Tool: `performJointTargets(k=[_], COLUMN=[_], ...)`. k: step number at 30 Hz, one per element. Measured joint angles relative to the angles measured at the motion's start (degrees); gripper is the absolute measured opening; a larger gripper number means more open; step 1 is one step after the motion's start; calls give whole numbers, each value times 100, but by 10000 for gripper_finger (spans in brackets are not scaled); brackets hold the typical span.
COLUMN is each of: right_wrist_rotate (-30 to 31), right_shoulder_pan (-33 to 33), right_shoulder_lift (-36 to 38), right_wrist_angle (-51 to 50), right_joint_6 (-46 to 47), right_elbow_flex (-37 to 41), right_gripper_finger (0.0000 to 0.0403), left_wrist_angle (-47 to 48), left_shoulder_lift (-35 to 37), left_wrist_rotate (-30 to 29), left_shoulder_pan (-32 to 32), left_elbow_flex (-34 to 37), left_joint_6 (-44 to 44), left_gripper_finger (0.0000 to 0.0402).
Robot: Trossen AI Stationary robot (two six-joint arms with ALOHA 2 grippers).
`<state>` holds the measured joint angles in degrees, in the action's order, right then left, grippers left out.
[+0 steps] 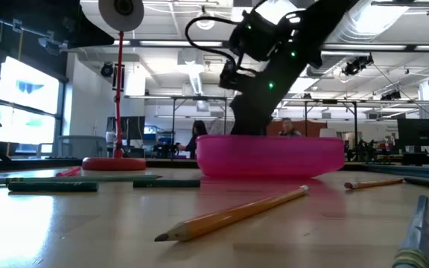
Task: Pick & place school supplies into a supply box
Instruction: Put the purple scissors into the red supply box
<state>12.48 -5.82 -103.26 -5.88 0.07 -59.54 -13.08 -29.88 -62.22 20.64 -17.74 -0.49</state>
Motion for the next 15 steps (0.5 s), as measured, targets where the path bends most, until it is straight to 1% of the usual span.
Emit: performJointTargets(k=[7,11,15], right_wrist_rotate=[-157,-142,-142], right_shoulder_pan=[77,156,209], right_shoulder_lift=[0,1,2], right_wrist_angle=[760,1170,1316], right_joint_6=[-121,-496,-787], right_elbow_flex=[565,783,916], right_gripper_finger=[2,14,30], left_wrist_angle=[0,0,0], left_shoulder_lift=[0,0,1], left_wrist_rotate=[-1,-1,0], left_shoulder_pan=[-1,-1,0], left_elbow_flex=[0,0,0], left_joint_6=[7,9,20], left_gripper_finger=[40,40,40])
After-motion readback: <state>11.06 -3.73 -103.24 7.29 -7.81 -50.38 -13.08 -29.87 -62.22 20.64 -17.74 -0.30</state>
